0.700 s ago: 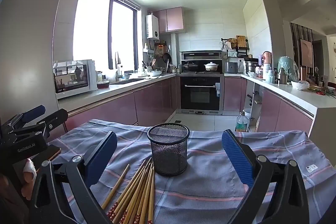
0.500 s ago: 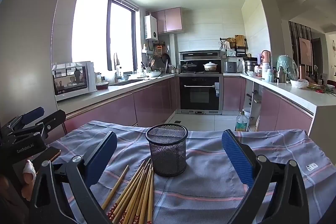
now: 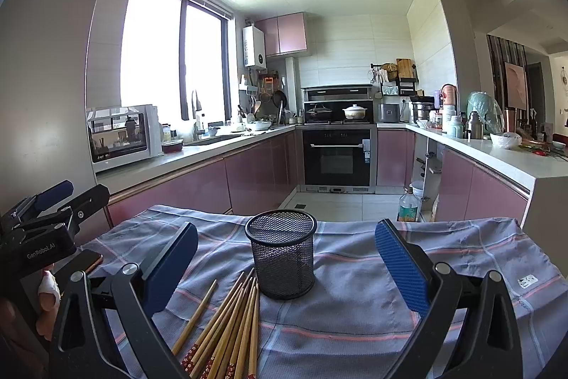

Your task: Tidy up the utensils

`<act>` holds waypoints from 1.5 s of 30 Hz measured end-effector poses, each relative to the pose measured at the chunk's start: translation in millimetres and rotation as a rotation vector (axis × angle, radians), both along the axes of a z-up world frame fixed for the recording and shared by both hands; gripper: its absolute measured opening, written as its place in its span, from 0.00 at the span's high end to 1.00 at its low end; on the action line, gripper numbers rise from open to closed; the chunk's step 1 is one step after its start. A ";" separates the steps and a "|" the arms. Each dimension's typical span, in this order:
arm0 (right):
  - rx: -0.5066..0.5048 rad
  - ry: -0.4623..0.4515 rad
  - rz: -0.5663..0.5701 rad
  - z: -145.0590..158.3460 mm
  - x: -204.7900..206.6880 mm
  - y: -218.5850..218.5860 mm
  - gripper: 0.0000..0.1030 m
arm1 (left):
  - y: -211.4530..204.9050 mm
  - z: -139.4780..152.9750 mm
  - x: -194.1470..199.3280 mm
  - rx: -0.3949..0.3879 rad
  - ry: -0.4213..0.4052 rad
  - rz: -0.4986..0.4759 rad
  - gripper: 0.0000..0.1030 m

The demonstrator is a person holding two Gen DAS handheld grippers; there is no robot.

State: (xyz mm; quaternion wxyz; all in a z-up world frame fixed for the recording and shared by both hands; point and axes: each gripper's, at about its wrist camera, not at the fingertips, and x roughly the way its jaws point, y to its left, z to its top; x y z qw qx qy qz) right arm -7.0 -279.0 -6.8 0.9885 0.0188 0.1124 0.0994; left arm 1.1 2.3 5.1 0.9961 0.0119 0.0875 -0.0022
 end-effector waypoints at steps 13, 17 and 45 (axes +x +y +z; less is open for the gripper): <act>0.003 -0.004 -0.001 -0.1 0.6 0.1 0.06 | -1.5 0.7 -1.4 0.002 -0.004 0.001 0.05; 0.004 -0.005 -0.003 0.0 0.5 0.0 0.06 | -1.6 1.0 -1.3 0.003 -0.005 0.001 0.05; 0.006 -0.011 0.001 2.6 0.3 -0.9 0.06 | -1.9 1.9 -1.4 0.002 -0.009 0.001 0.05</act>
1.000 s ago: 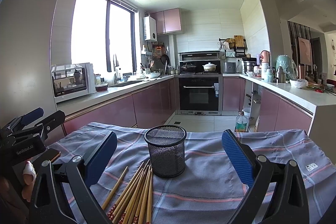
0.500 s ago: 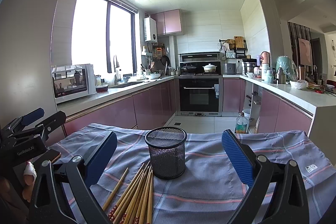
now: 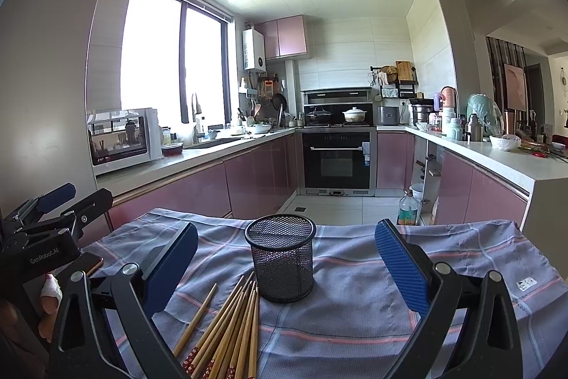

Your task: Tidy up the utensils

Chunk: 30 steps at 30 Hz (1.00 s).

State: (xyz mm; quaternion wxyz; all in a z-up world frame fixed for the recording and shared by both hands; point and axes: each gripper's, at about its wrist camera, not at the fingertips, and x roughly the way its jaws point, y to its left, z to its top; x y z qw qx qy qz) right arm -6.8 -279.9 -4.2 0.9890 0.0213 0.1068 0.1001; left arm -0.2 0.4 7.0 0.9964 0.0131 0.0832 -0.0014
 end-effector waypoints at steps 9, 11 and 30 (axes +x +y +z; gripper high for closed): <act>0.002 0.003 0.000 -0.2 -0.6 -0.1 0.06 | 0.0 0.4 0.1 -0.001 0.000 0.000 0.05; 0.003 0.004 0.000 -0.8 -1.1 -0.1 0.06 | -0.1 0.5 0.3 -0.001 0.000 0.000 0.05; 0.001 0.012 0.003 -2.7 -0.7 -0.7 0.06 | -0.7 0.4 0.4 -0.002 0.003 -0.002 0.05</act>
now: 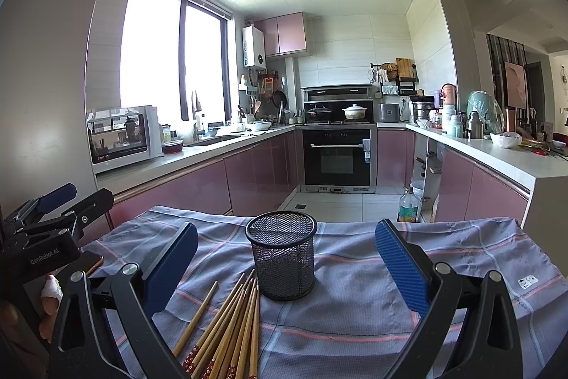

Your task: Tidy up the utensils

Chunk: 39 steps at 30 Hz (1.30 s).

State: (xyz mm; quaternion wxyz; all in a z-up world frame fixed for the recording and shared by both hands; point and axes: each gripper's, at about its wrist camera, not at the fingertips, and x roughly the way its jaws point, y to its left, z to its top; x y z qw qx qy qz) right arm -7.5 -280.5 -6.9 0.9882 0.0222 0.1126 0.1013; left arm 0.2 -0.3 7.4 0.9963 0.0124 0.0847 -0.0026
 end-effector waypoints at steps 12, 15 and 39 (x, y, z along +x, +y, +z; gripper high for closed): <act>0.004 0.020 0.010 -0.1 2.2 -0.6 0.06 | 0.3 -5.9 3.0 -0.001 0.020 -0.009 0.05; 0.000 0.025 0.013 0.1 3.2 -0.1 0.06 | 0.0 -7.6 5.3 0.002 0.030 -0.011 0.05; -0.105 0.545 0.195 -75.8 67.4 22.0 0.41 | -21.2 -100.7 85.3 0.103 0.499 -0.192 0.17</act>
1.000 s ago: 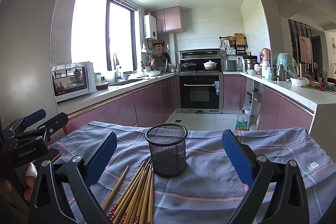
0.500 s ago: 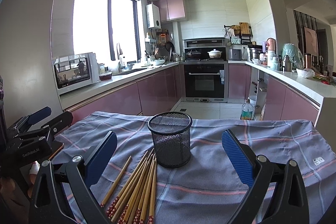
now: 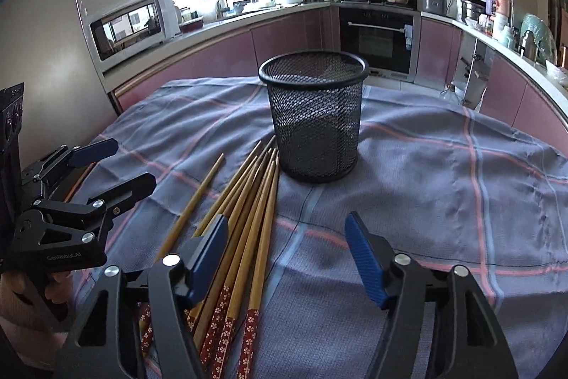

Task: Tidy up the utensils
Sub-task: 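Lower the right gripper onto the chopstick pile and grasp one chopstick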

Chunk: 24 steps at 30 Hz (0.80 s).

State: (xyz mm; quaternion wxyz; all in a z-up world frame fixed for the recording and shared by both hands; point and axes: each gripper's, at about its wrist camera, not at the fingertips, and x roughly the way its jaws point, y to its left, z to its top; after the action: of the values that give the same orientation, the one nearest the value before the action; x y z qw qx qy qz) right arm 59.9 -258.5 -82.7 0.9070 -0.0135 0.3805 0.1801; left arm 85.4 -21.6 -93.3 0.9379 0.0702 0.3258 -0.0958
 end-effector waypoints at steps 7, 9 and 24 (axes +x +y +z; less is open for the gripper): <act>-0.040 0.081 0.031 -14.5 13.3 9.3 0.64 | -16.9 -25.3 23.1 0.002 0.125 -0.058 0.31; -0.053 0.096 0.040 -17.1 15.6 11.3 0.69 | -20.6 -32.1 31.4 0.006 0.157 -0.066 0.35; -0.084 0.133 0.087 -23.6 37.6 27.3 0.94 | -32.9 -40.5 56.7 -0.015 0.269 -0.105 0.77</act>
State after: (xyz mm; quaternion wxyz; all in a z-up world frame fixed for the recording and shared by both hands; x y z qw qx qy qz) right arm 97.5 -231.3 -106.2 0.8697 -0.0560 0.4461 0.2038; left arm 142.2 -54.4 -133.8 0.8800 0.0665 0.4437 -0.1557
